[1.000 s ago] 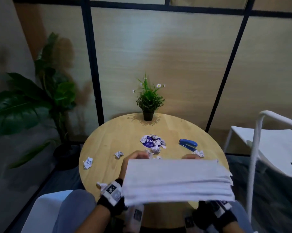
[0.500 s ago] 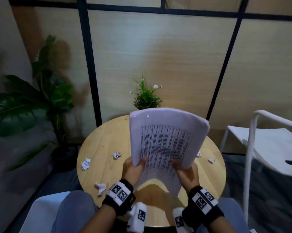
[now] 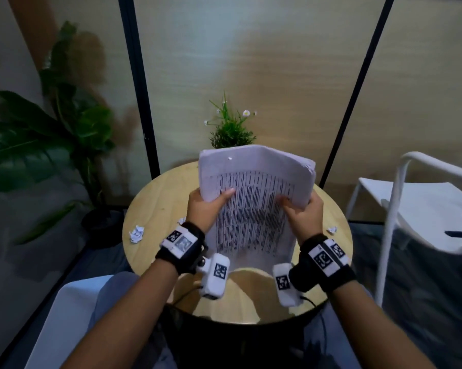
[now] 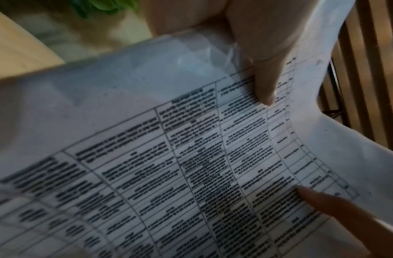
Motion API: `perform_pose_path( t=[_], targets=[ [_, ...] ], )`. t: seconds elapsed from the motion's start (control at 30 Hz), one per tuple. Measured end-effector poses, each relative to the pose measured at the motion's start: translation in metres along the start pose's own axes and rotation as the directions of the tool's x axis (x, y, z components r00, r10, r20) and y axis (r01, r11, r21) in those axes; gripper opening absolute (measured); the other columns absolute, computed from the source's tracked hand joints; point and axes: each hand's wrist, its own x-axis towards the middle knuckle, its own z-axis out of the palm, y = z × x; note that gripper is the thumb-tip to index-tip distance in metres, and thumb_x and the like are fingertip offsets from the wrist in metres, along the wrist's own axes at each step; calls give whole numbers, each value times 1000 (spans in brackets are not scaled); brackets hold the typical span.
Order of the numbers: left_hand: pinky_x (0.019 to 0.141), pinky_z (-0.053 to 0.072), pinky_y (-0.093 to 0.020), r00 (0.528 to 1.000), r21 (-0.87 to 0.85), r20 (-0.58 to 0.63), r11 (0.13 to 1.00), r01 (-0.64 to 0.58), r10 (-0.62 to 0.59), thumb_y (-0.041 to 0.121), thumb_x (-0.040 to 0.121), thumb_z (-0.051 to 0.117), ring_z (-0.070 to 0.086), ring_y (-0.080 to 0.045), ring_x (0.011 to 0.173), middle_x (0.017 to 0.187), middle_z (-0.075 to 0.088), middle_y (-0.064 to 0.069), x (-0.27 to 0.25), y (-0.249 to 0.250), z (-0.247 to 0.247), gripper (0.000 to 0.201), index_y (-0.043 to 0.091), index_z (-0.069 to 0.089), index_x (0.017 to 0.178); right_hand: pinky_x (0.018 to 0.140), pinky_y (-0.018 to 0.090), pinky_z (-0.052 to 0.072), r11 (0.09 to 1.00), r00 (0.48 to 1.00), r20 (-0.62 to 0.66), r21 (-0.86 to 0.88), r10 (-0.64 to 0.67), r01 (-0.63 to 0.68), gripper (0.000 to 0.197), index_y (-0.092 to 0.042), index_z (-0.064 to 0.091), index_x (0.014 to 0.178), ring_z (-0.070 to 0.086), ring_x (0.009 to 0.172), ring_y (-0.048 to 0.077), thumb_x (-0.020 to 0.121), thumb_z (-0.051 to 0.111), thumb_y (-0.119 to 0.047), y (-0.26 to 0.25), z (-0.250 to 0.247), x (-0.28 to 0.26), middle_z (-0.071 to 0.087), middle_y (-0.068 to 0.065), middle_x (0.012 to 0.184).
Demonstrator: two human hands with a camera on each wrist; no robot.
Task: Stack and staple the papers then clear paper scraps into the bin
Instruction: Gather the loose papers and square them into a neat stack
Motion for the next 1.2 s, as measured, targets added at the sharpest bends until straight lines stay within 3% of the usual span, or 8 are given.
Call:
perform_pose_path(
  t=[0.17, 0.27, 0.4, 0.53, 0.77, 0.93, 1.07, 1.2],
  targets=[
    [65, 50, -10, 994, 62, 70, 995, 78, -82, 20, 75, 77, 63, -1, 77, 84, 67, 8, -16, -22, -3, 21, 21, 66, 92, 86, 52, 54, 978, 986, 77, -165, 144, -130, 25, -1, 63, 99, 65, 94, 29, 76, 74, -3, 22, -7, -14, 68, 14, 98],
    [61, 51, -9, 998, 47, 36, 997, 58, -60, 20, 77, 75, 63, 2, 73, 80, 65, 12, -10, -9, -2, 16, 22, 65, 89, 83, 50, 55, 983, 991, 49, -137, 126, -118, 30, 10, 61, 101, 62, 84, 25, 75, 74, 2, 14, -5, -9, 66, 16, 95],
    [61, 52, -9, 1000, -54, 15, 998, 26, -26, 18, 75, 77, 65, 7, 67, 80, 68, 10, -1, 9, -2, 15, 24, 65, 83, 69, 34, 56, 996, 996, 7, -36, 83, -83, 25, 1, 63, 95, 63, 69, 6, 73, 74, 4, 5, -2, 1, 66, 0, 82],
    [72, 54, -22, 995, 11, 74, 997, 71, -72, 17, 70, 80, 68, -7, 81, 87, 70, 5, -9, -7, -7, 24, 17, 69, 91, 71, 23, 57, 984, 981, 90, -67, 171, -165, 37, -3, 59, 105, 64, 74, -2, 72, 75, 4, 18, -6, -8, 65, 6, 93],
    [77, 57, -20, 999, -72, 22, 997, -36, 37, 8, 72, 79, 68, -10, 81, 94, 70, -5, 8, 23, -4, 32, 9, 66, 102, 70, 23, 53, 1000, 1000, -1, 1, 26, -26, 32, -13, 59, 94, 61, 75, 8, 72, 69, 9, -10, 0, 12, 63, -5, 82],
    [61, 51, -4, 995, 55, 66, 996, 67, -71, 13, 71, 80, 65, 4, 73, 98, 70, -8, -1, -1, -3, 31, 15, 66, 99, 84, 42, 54, 982, 983, 19, -42, 183, -182, 32, -2, 60, 101, 65, 88, 28, 71, 70, 1, 12, -1, -2, 65, 12, 92],
    [59, 51, -4, 998, 18, 45, 999, 40, -41, 13, 71, 79, 64, -8, 77, 86, 68, 2, 1, 17, -1, 27, 15, 66, 94, 73, 27, 56, 996, 996, 9, -12, 93, -92, 25, 0, 59, 100, 64, 76, 9, 76, 68, 5, -1, -2, 1, 67, 12, 94],
    [63, 54, -8, 999, -41, 41, 998, 37, -36, 15, 69, 81, 65, 2, 74, 82, 69, 10, -3, 22, -4, 22, 24, 66, 82, 74, 33, 58, 997, 997, 26, 14, 71, -71, 20, -2, 62, 98, 67, 76, 8, 80, 67, 4, -5, -6, -1, 67, 2, 88]
  ],
)
